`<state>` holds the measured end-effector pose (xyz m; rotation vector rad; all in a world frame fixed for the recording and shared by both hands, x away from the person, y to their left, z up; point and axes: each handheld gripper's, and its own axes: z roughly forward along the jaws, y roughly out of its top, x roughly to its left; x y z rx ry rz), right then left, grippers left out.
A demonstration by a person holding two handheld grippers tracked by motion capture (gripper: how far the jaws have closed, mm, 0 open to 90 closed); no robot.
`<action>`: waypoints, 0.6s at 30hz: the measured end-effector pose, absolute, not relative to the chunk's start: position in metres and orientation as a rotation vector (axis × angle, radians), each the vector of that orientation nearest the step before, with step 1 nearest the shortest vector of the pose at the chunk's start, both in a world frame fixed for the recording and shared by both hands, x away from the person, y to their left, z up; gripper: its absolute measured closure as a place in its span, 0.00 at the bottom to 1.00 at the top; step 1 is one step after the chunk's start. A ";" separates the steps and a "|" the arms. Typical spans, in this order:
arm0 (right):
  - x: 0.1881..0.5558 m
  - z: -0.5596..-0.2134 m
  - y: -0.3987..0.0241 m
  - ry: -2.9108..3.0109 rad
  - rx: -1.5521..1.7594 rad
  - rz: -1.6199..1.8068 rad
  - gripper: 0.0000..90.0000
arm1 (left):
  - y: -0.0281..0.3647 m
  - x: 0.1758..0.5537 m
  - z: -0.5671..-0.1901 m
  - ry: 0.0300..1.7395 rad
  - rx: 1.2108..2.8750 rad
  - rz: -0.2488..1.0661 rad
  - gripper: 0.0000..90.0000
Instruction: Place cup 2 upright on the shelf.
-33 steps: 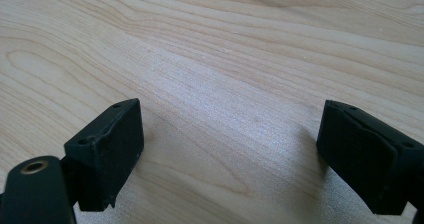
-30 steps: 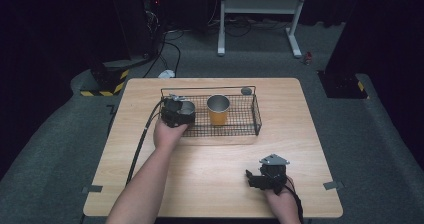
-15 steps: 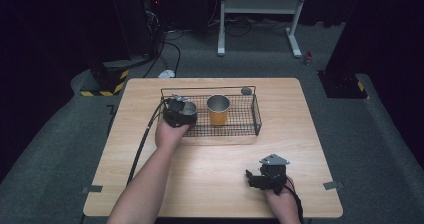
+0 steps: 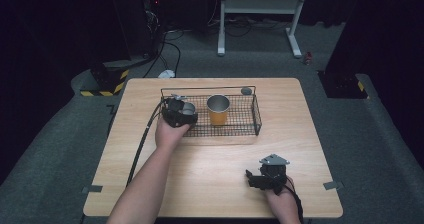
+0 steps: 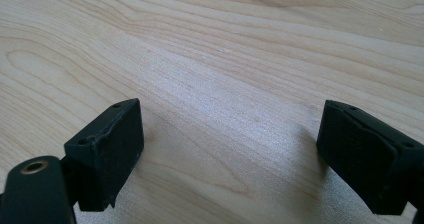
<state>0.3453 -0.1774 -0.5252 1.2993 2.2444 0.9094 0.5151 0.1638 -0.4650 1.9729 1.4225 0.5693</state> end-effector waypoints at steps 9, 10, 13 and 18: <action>0.345 -0.525 -0.177 2.245 1.300 0.910 0.13 | 0.167 0.511 -0.457 1.387 1.944 0.547 0.06; 0.345 -0.525 -0.177 2.243 1.301 0.910 0.13 | 0.167 0.511 -0.456 1.381 1.943 0.545 0.06; 0.345 -0.525 -0.177 2.243 1.302 0.911 0.13 | 0.167 0.508 -0.453 1.366 1.937 0.555 0.05; 0.345 -0.525 -0.177 2.243 1.301 0.910 0.13 | 0.168 0.505 -0.447 1.365 1.922 0.581 0.05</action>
